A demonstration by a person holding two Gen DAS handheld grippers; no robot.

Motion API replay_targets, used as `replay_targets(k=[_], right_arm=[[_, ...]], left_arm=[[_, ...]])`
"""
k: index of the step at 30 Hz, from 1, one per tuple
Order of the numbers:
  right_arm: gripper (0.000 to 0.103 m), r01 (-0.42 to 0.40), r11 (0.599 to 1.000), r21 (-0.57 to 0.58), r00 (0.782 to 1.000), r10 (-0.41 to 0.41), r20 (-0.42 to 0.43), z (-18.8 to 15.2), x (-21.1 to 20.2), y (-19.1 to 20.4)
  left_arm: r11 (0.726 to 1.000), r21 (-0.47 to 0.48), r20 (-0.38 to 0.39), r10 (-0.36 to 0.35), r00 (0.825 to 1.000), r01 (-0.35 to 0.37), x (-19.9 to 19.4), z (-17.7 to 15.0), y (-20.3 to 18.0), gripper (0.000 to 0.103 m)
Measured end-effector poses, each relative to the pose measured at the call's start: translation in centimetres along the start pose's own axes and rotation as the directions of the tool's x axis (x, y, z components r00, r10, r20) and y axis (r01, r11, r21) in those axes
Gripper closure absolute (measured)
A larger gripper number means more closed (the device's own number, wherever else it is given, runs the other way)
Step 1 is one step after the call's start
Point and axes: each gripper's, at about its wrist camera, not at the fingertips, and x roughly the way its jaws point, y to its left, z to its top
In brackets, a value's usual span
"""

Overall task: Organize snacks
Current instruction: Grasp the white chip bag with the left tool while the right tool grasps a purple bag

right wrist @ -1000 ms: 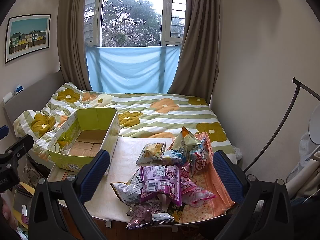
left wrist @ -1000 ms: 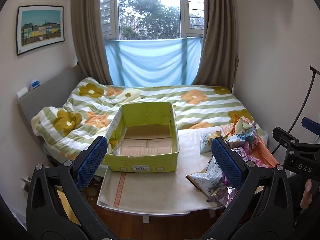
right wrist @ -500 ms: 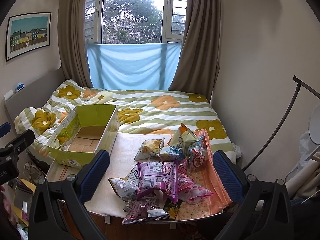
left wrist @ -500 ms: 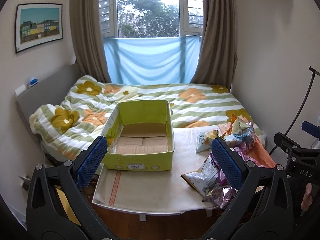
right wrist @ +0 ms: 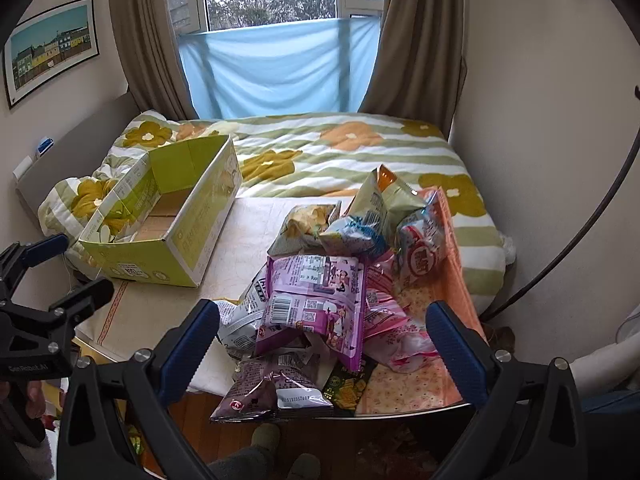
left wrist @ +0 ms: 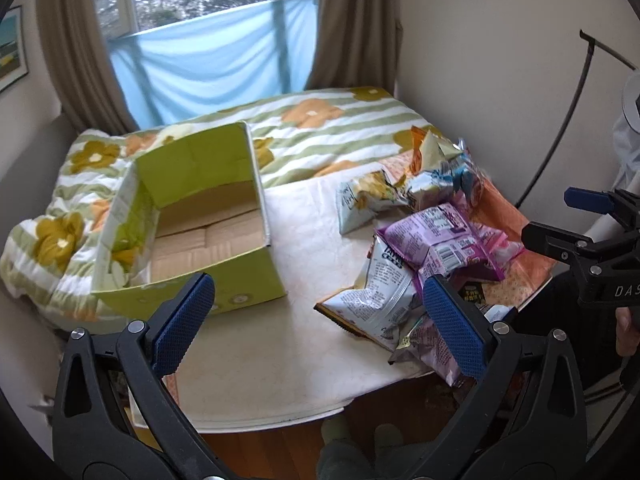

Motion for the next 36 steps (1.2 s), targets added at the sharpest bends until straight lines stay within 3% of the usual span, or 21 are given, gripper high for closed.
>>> replay_targets(k=[5, 13, 19, 27, 32, 36], right_arm=[[0.000, -0.030, 0.998, 0.057, 0.994, 0.036, -0.102, -0.3, 4.5, -0.4], [0.000, -0.041, 0.979, 0.198, 0.972, 0.085, -0.218, -0.6, 10.4, -1.1], [0.000, -0.025, 0.970, 0.241, 0.960, 0.091, -0.265, -0.6, 12.8, -1.6], [0.000, -0.006, 0.966, 0.259, 0.949, 0.088, -0.303, -0.9, 14.9, -1.9], [0.000, -0.020, 0.966, 0.256, 0.944, 0.102, -0.313, -0.8, 15.6, -1.7], [0.000, -0.011, 0.974, 0.228, 0.942, 0.087, -0.323, -0.6, 16.2, -1.1]], left_arm=[[0.986, 0.060, -0.143, -0.147, 0.979, 0.157, 5.8, -1.2, -0.8, 0.000], [0.933, 0.126, -0.291, -0.289, 0.912, 0.336, 12.9, -2.6, -2.8, 0.000], [0.896, 0.156, -0.351, -0.343, 0.871, 0.416, 15.8, -3.1, -4.3, 0.000], [0.870, 0.164, -0.414, -0.366, 0.833, 0.464, 19.1, -3.9, -5.1, 0.001], [0.861, 0.125, -0.424, -0.404, 0.811, 0.493, 20.3, -3.7, -4.3, 0.016], [0.860, 0.117, -0.416, -0.411, 0.811, 0.496, 20.6, -3.5, -3.6, 0.024]])
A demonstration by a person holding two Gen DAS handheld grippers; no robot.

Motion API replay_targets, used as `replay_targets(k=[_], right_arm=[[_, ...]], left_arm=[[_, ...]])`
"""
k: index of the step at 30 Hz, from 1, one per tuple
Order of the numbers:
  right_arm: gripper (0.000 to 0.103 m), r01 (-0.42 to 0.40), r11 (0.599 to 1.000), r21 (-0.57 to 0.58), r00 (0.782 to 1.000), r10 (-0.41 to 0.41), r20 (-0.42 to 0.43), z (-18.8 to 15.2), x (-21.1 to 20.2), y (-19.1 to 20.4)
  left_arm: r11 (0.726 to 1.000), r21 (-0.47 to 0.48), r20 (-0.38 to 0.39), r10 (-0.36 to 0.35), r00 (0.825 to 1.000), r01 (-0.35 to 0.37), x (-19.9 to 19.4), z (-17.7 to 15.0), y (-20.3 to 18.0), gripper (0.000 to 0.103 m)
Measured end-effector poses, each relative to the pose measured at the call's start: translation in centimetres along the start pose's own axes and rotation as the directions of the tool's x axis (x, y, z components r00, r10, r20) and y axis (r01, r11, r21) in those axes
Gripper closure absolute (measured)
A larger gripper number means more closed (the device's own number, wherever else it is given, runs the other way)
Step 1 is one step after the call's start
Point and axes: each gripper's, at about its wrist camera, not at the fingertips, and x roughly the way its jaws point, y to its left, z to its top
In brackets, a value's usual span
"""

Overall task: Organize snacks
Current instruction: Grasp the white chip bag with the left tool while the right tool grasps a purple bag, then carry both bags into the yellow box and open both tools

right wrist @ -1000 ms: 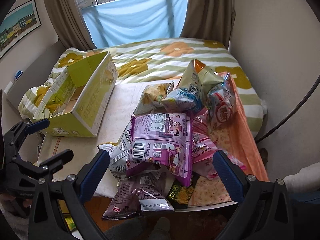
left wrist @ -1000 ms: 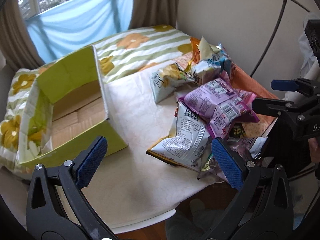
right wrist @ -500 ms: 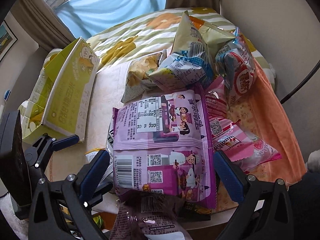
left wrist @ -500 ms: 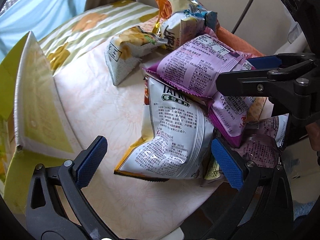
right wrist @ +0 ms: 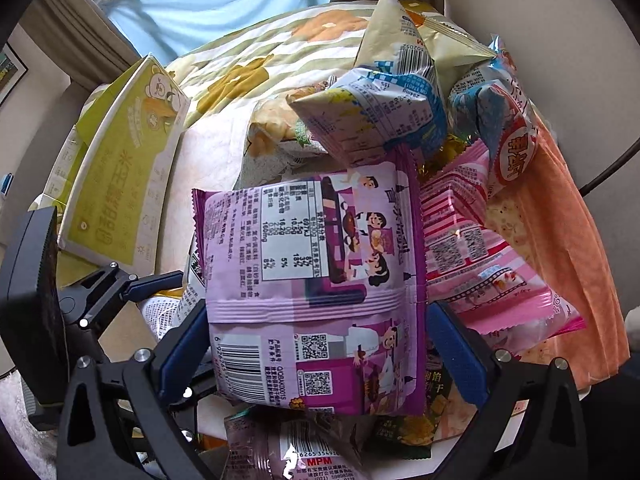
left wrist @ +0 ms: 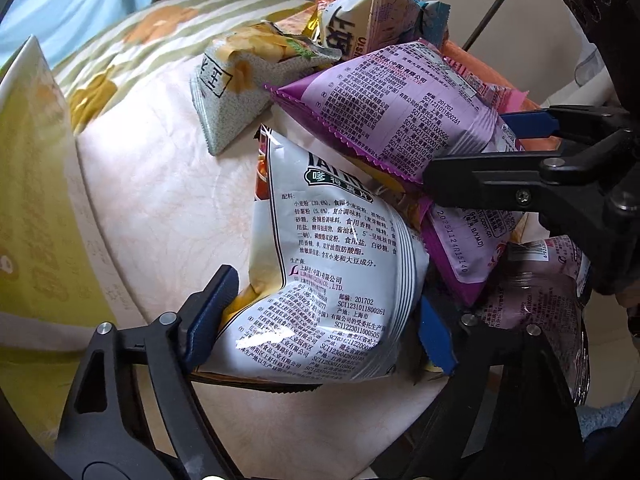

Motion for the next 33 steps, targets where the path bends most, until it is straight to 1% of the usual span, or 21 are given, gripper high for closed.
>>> replay_targets(k=[3, 5, 7, 9, 12, 13, 15, 22, 27, 30, 33], right_arm=[[0.001, -0.004, 1.000, -0.003, 1.000, 0.004, 0.001, 0.1, 0.1, 0.1], [0.004, -0.006, 1.000, -0.004, 1.000, 0.006, 0.006, 0.1, 0.1, 0.1], [0.012, -0.017, 1.000, -0.008, 1.000, 0.017, 0.013, 0.0, -0.1, 0.1], [0.033, -0.043, 0.999, -0.023, 0.999, 0.043, 0.021, -0.3, -0.6, 0.2], [0.040, -0.054, 0.998, -0.041, 0.998, 0.055, 0.023, -0.5, -1.0, 0.3], [0.041, -0.062, 0.997, -0.043, 0.998, 0.063, 0.024, -0.5, -1.0, 0.2], [0.044, -0.090, 0.995, -0.041, 0.995, 0.092, 0.037, -0.4, -1.3, -0.1], [0.046, -0.171, 0.983, -0.067, 0.980, 0.177, 0.091, -0.6, -4.0, -0.7], [0.046, -0.208, 0.970, -0.127, 0.968, 0.223, 0.118, -0.4, -7.0, 0.2], [0.046, -0.213, 0.961, -0.176, 0.961, 0.239, 0.140, 0.1, -8.9, 1.2], [0.046, -0.220, 0.950, -0.221, 0.951, 0.259, 0.166, 1.0, -10.9, 2.1]], left_arm=[[1.000, -0.010, 0.008, 0.003, 1.000, -0.003, -0.2, -0.1, 0.1, 0.027], [1.000, -0.015, 0.009, 0.010, 1.000, -0.010, -0.4, -0.1, 0.1, 0.028], [1.000, -0.021, 0.013, 0.023, 1.000, -0.023, -0.6, -0.2, 0.1, 0.029], [0.999, -0.033, 0.014, 0.032, 0.999, -0.031, -1.0, -0.3, 0.0, 0.030], [0.997, -0.055, 0.016, 0.053, 0.998, -0.052, -1.8, -0.8, -0.6, 0.031], [0.996, -0.065, 0.016, 0.065, 0.998, -0.063, -2.0, -0.7, -0.7, 0.031], [0.992, -0.090, 0.022, 0.093, 0.995, -0.090, -2.6, -0.9, -1.0, 0.032], [0.973, -0.158, 0.049, 0.180, 0.982, -0.171, -5.8, -1.5, -2.6, 0.032], [0.953, -0.226, 0.093, 0.225, 0.970, -0.200, -9.6, -2.1, -3.3, 0.032], [0.939, -0.256, 0.135, 0.270, 0.953, -0.229, -12.6, -1.9, -3.6, 0.032], [0.916, -0.305, 0.178, 0.324, 0.929, -0.261, -16.2, -1.8, -3.3, 0.032]])
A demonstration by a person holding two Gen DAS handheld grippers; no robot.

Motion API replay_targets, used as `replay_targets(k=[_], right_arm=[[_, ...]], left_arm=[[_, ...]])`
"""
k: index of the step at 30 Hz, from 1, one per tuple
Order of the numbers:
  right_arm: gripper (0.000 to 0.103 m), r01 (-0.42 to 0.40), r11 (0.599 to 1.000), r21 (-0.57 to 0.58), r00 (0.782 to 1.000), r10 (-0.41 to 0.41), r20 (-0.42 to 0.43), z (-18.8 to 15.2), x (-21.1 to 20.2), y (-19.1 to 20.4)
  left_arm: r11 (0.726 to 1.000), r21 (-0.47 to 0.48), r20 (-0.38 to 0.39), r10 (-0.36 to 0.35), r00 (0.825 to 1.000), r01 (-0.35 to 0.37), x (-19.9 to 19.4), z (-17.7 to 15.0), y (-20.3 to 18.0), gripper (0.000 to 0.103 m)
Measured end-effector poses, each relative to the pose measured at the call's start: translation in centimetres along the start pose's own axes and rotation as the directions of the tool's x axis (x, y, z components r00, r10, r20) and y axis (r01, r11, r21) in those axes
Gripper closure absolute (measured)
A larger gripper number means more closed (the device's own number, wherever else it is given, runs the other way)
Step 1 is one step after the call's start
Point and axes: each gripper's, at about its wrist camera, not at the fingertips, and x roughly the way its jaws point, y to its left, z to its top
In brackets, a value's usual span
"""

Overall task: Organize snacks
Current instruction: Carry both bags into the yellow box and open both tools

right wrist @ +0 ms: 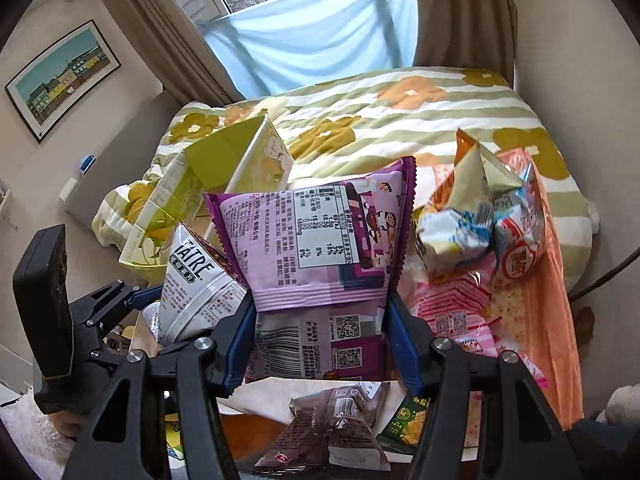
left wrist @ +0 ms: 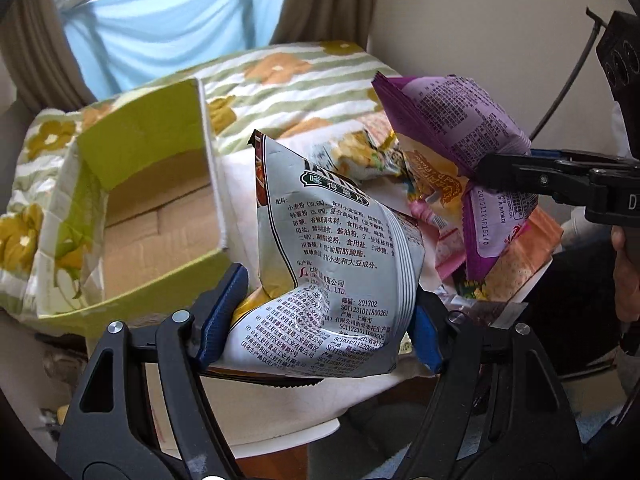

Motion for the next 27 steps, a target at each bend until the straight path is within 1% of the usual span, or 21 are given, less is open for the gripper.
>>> replay_targets(k=[4, 7, 10, 14, 16, 21, 24, 26, 27], right_arm=[[0.046, -0.028, 0.998, -0.064, 0.999, 0.030, 0.034, 2.4, -0.8, 2.0], [0.046, -0.053, 0.994, -0.100, 0.997, 0.058, 0.050, 3.8, -0.8, 3.5], [0.046, -0.083, 0.988, -0.128, 0.994, 0.091, 0.053, 5.0, 0.0, 5.7], [0.046, -0.118, 0.978, -0.170, 0.990, 0.128, 0.051, 6.6, 1.9, 8.7], [0.046, -0.131, 0.976, -0.175, 0.989, 0.141, 0.045, 7.3, 3.0, 10.4], [0.046, -0.149, 0.976, -0.161, 0.988, 0.154, 0.019, 8.9, 6.8, 14.2], [0.046, -0.148, 0.978, -0.146, 0.989, 0.149, -0.002, 9.5, 8.9, 16.2], [0.046, -0.139, 0.981, -0.135, 0.990, 0.138, -0.019, 9.8, 10.4, 17.4], [0.046, -0.130, 0.983, -0.131, 0.991, 0.128, -0.025, 9.9, 11.1, 17.9]], left_arm=[[0.994, -0.090, 0.057, 0.059, 0.997, -0.054, -3.5, 1.5, 3.2, 0.032], [0.985, -0.141, 0.082, 0.114, 0.990, -0.101, -5.1, 2.7, 6.3, 0.032], [0.971, -0.179, 0.089, 0.178, 0.980, -0.160, -5.6, 3.1, 9.1, 0.032], [0.954, -0.232, 0.081, 0.212, 0.974, -0.188, -5.8, 3.1, 13.6, 0.032], [0.949, -0.250, 0.065, 0.214, 0.975, -0.192, -5.4, 2.9, 15.8, 0.032], [0.945, -0.274, 0.020, 0.192, 0.981, -0.179, -3.4, 2.8, 20.9, 0.032], [0.950, -0.269, -0.005, 0.161, 0.987, -0.157, -1.7, 2.8, 23.4, 0.032], [0.956, -0.263, -0.022, 0.127, 0.992, -0.128, -0.5, 2.9, 24.9, 0.032], [0.960, -0.256, -0.028, 0.113, 0.993, -0.116, 0.1, 2.9, 25.3, 0.030]])
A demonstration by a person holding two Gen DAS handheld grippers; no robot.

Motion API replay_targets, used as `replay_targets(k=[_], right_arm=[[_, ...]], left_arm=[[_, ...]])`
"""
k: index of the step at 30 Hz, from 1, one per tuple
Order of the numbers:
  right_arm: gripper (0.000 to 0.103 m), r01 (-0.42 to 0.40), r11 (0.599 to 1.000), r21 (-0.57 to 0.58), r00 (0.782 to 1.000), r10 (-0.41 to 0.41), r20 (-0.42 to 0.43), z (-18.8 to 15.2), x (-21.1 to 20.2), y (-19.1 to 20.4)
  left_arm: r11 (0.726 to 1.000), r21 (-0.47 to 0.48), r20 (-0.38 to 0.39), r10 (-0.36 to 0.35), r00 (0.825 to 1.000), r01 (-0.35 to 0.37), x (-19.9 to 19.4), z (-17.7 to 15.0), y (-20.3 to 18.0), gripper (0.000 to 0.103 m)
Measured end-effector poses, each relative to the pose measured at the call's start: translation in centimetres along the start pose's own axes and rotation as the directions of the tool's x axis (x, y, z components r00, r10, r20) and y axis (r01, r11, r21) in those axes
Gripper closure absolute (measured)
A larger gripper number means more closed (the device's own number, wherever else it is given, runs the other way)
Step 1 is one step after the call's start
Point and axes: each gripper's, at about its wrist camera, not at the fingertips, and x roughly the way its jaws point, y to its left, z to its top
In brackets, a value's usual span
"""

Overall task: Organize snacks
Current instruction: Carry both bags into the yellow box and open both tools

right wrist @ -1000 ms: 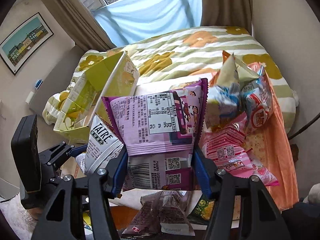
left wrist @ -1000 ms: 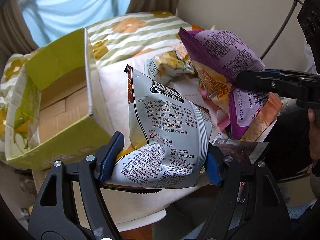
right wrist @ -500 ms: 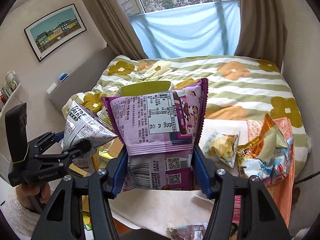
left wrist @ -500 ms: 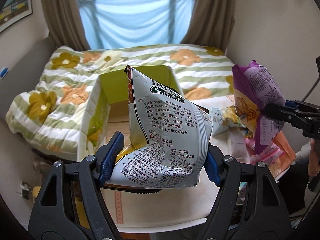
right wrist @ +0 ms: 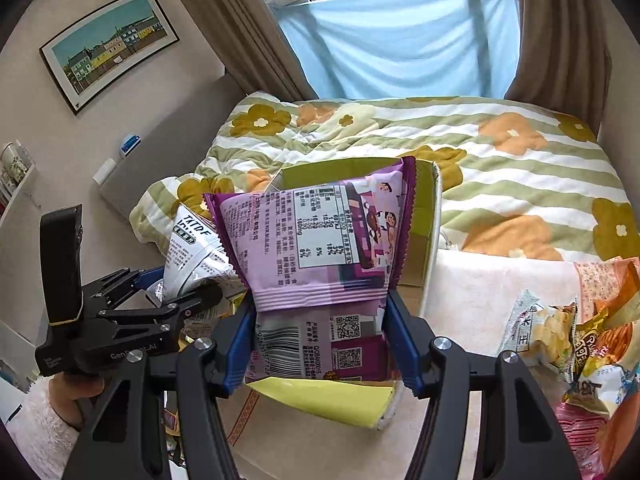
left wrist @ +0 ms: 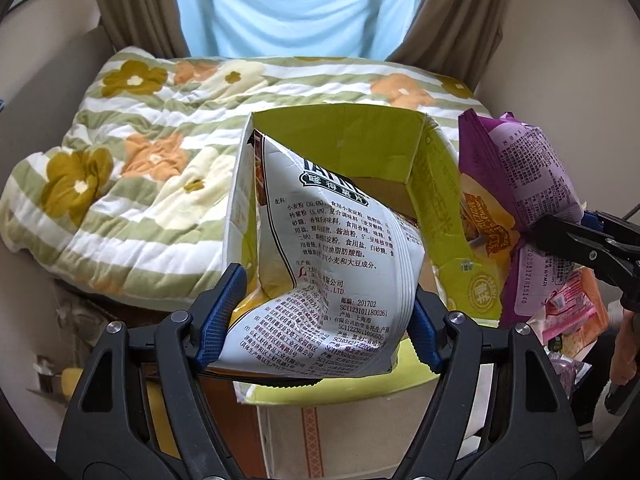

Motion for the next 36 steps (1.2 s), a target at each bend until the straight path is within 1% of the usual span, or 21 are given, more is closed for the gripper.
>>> replay_targets(k=[1, 2, 3, 4, 5, 7, 10, 15, 18, 23, 25, 26, 28, 30, 31, 32, 36], right_arm=[[0.046, 0.010, 1.000, 0.006, 1.000, -0.010, -0.006, 0.1, 0.6, 0.1], [0.046, 0.022, 1.000, 0.012, 1.000, -0.021, -0.012, 0.3, 1.1, 0.4], [0.046, 0.034, 0.999, 0.019, 0.999, -0.033, -0.018, 0.5, 1.7, 0.6], [0.046, 0.045, 0.999, 0.025, 0.999, -0.045, -0.022, 0.6, 2.2, 0.8], [0.046, 0.059, 0.998, 0.029, 0.998, -0.058, -0.027, 0.7, 2.5, 1.0], [0.046, 0.088, 0.996, 0.034, 0.995, -0.087, -0.040, 0.9, 3.3, 1.1], [0.046, 0.121, 0.992, 0.036, 0.991, -0.118, -0.063, 0.7, 4.1, 1.4], [0.046, 0.138, 0.990, 0.014, 0.986, -0.136, -0.096, 0.1, 5.5, 2.0], [0.046, 0.142, 0.990, -0.007, 0.984, -0.142, -0.112, -0.1, 6.3, 2.5], [0.044, 0.140, 0.989, -0.035, 0.979, -0.144, -0.142, -0.2, 7.5, 2.8], [0.043, 0.149, 0.988, -0.029, 0.979, -0.152, -0.134, -0.3, 7.7, 2.7], [0.041, 0.158, 0.987, -0.026, 0.979, -0.160, -0.127, -0.4, 7.7, 2.6], [0.033, 0.164, 0.986, -0.015, 0.980, -0.164, -0.108, -0.5, 7.6, 2.4], [0.007, 0.150, 0.989, 0.005, 0.984, -0.149, -0.094, -0.7, 7.2, 2.1], [0.003, 0.143, 0.990, 0.014, 0.986, -0.141, -0.087, -0.8, 7.0, 2.1], [0.001, 0.142, 0.990, 0.020, 0.987, -0.140, -0.081, -1.0, 6.7, 2.1], [0.001, 0.163, 0.986, 0.040, 0.984, -0.160, -0.084, -1.8, 6.0, 1.9]], left_arm=[[1.000, 0.015, -0.008, -0.009, 1.000, 0.009, 0.6, 0.3, 0.2, 0.027], [0.999, 0.037, -0.016, -0.014, 1.000, 0.015, 1.1, 0.3, 0.1, 0.019], [0.998, 0.061, -0.018, -0.014, 1.000, 0.015, 1.5, 0.4, 0.1, 0.009], [0.997, 0.081, -0.015, -0.014, 1.000, 0.015, 1.7, 0.5, 0.1, 0.003], [0.995, 0.098, -0.009, -0.016, 1.000, 0.016, 1.9, 0.6, 0.2, 0.000], [0.992, 0.127, -0.019, -0.028, 0.999, 0.030, 2.2, 0.8, 0.4, 0.000], [0.990, 0.140, -0.029, -0.027, 0.999, 0.031, 2.3, 0.7, 1.0, 0.000], [0.995, 0.079, -0.025, -0.059, 0.998, 0.061, 1.0, -0.4, 2.1, 0.000], [0.997, 0.062, -0.009, -0.048, 0.999, 0.049, 0.1, -1.0, 2.4, 0.000], [0.998, 0.065, 0.022, -0.014, 1.000, 0.012, -1.1, -1.0, 2.7, 0.000], [0.998, 0.066, 0.031, -0.003, 1.000, 0.001, -1.5, -1.1, 2.8, 0.000], [0.998, 0.063, 0.035, 0.001, 0.999, -0.004, -1.8, -1.1, 3.0, 0.000], [0.999, 0.050, 0.038, 0.010, 0.999, -0.012, -2.1, -1.3, 3.2, 0.000], [0.999, 0.032, 0.045, 0.019, 0.999, -0.020, -2.4, -1.5, 3.4, 0.000], [0.999, 0.023, 0.047, 0.022, 0.999, -0.024, -2.6, -1.7, 3.5, 0.000], [1.000, 0.013, 0.047, 0.025, 0.999, -0.025, -2.7, -1.9, 3.5, 0.001], [1.000, -0.023, 0.054, 0.015, 0.998, -0.014, -3.2, -2.6, 3.7, 0.000]])
